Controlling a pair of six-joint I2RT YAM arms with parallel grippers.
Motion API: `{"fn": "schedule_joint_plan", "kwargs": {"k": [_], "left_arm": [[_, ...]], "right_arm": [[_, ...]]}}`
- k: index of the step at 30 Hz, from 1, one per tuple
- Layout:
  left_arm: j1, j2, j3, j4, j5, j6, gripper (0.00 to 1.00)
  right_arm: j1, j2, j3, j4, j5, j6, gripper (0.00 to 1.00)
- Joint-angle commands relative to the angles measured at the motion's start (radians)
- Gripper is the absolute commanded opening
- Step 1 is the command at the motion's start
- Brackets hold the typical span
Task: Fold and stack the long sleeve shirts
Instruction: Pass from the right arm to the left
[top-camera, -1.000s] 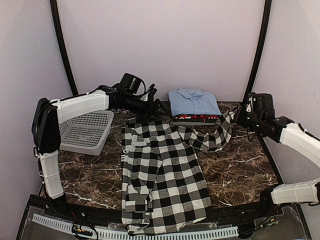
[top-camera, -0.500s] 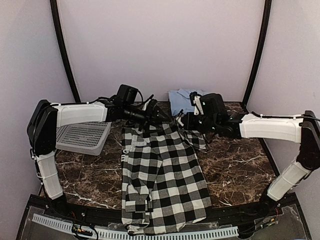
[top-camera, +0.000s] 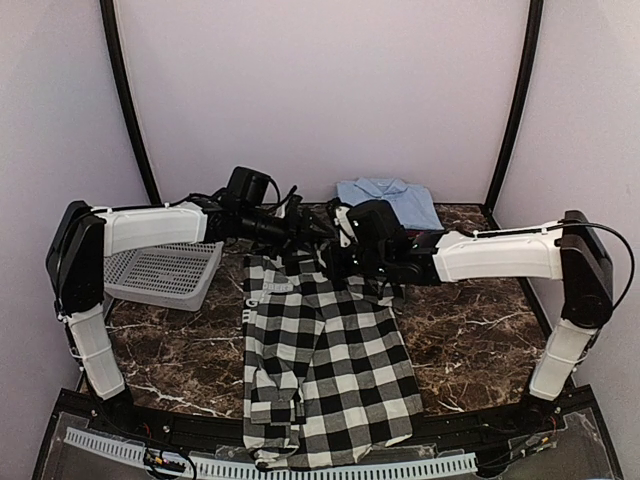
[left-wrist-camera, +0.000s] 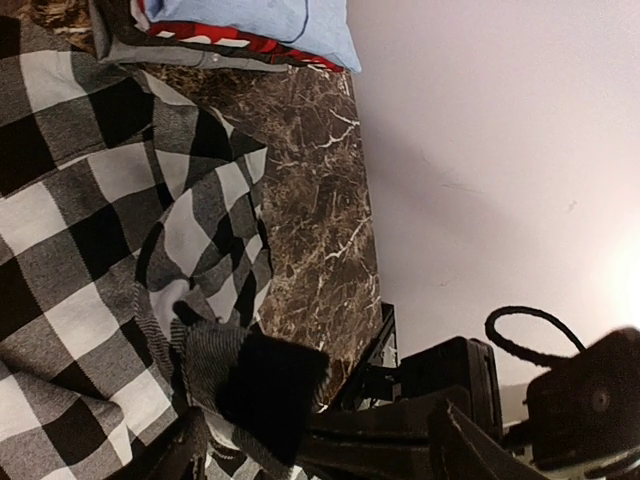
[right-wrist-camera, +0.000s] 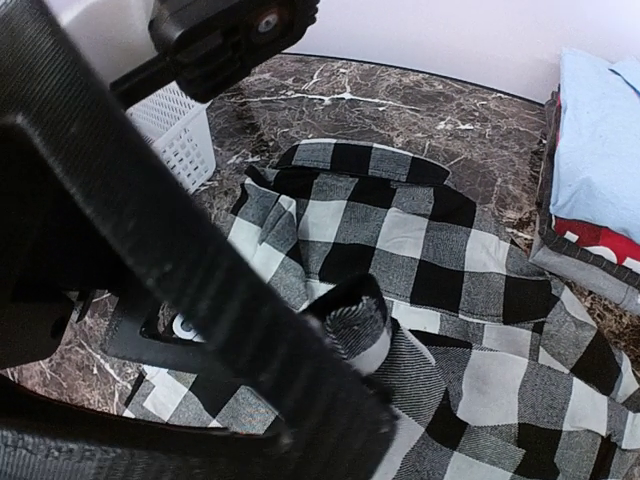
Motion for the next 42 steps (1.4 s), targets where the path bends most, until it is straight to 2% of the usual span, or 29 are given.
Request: {"fn": "schedule_joint_plan", "kwargs": {"k": [1,4,12,19,23,24,26,27,29,35,37,42], "left_arm": [[0.001,-0.062,0.044,-0.173,-0.145,0.070,0.72],[0.001,-0.036,0.089,-0.272,-0.188,0.107,0.69],[0.003,0.018,0.117,-0.336,-0.216,0.137,0.58],[0.003,0.055,0.149,-0.377,-0.230,0.171,0.42],[0.003,0.072,0.162,-0.393,-0.230,0.183,0.25],[0.003,0.073,0.164,-0.396,-0.232,0.184,0.15],[0.003,0.076,0.174,-0.401,-0.236,0.189,0.02],[0.003,0.077,0.177,-0.402,-0.238,0.195,0.01],[0.004,0.074,0.192,-0.414,-0.245,0.207,0.00],[0.020,0.024,0.228,-0.426,-0.306,0.247,0.00],[0.033,-0.009,0.230,-0.416,-0.318,0.256,0.00],[0.055,-0.098,0.231,-0.390,-0.328,0.290,0.00]], "right_arm": [[0.049,0.030,0.062,-0.015,0.096,-0.081,0.00],[0.067,0.048,0.082,-0.016,0.148,-0.118,0.00],[0.101,0.119,0.154,-0.079,0.221,-0.205,0.00],[0.110,0.144,0.180,-0.094,0.221,-0.242,0.00],[0.113,0.146,0.176,-0.102,0.207,-0.250,0.00],[0.113,0.146,0.176,-0.104,0.204,-0.250,0.00],[0.114,0.144,0.175,-0.118,0.201,-0.239,0.00],[0.114,0.139,0.174,-0.126,0.201,-0.230,0.03],[0.111,0.122,0.173,-0.158,0.213,-0.202,0.15],[0.076,-0.025,0.095,-0.321,0.231,-0.006,0.54],[0.060,-0.098,0.029,-0.365,0.203,0.085,0.59],[0.052,-0.279,-0.140,-0.466,0.173,0.236,0.61]]}}
